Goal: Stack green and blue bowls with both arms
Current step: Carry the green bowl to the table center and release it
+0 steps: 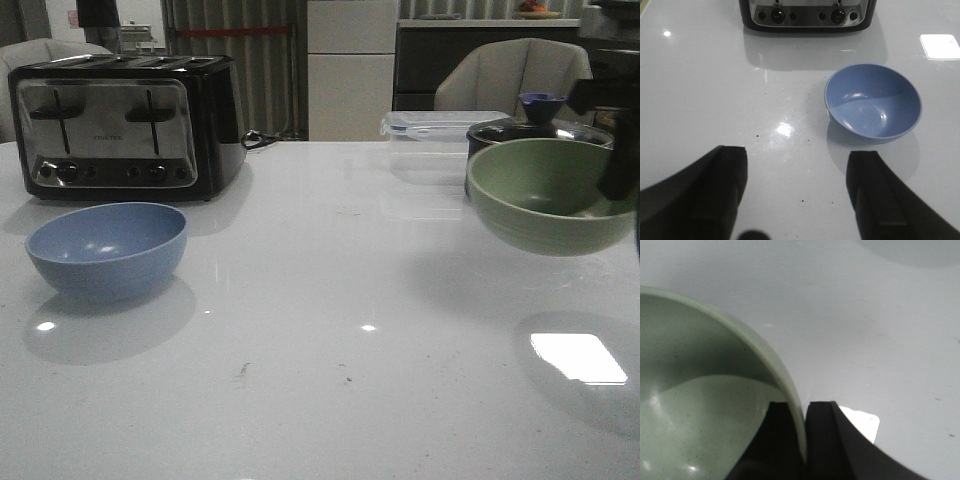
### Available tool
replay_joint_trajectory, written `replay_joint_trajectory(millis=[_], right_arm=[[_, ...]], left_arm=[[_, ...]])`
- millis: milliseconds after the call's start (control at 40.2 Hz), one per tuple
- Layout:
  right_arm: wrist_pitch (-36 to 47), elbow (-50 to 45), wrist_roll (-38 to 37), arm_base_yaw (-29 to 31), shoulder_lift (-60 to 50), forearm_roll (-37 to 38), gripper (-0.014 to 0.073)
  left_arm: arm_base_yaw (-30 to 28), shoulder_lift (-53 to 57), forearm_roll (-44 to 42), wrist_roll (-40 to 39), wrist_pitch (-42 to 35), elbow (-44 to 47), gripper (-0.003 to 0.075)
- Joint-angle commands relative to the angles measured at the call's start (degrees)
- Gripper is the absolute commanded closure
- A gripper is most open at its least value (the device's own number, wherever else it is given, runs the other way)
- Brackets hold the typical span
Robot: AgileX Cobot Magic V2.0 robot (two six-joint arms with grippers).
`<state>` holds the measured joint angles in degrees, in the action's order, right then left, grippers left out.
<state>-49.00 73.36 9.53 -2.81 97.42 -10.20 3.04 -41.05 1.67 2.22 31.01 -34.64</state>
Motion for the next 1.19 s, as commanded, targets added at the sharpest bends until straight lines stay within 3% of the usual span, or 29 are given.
replay_joint_trajectory(millis=[0, 199, 447, 472, 646, 820, 1168], right_arm=[[0.3, 1.7, 0.7, -6.1, -2.8, -0.9, 0.0542], [3.2, 1.7, 0.6, -17.2, 0.1, -3.7, 0.054], [6.9, 1.8, 0.4, -21.6, 5.5, -7.0, 0.0533], [12.9, 1.8, 0.4, -21.4, 6.7, -7.2, 0.0158], [13.5, 0.9, 2.5, -22.1, 0.0, -7.1, 0.0158], [16.0, -5.4, 9.2, -25.4, -11.8, -6.8, 0.0158], [18.2, -21.9, 9.2, -26.4, -36.0, -5.4, 0.0158]], left_arm=[[0.4, -0.1, 0.6, 0.0, -4.2, -1.6, 0.0241], [0.4, -0.1, 0.6, 0.0, -4.2, -1.6, 0.0241], [0.4, -0.1, 0.6, 0.0, -4.2, -1.6, 0.0241], [0.4, -0.1, 0.6, 0.0, -4.2, -1.6, 0.0241], [0.4, -0.1, 0.6, 0.0, -4.2, -1.6, 0.0241], [0.4, -0.1, 0.6, 0.0, -4.2, -1.6, 0.0241], [0.4, -0.1, 0.6, 0.0, -4.2, -1.6, 0.0241]])
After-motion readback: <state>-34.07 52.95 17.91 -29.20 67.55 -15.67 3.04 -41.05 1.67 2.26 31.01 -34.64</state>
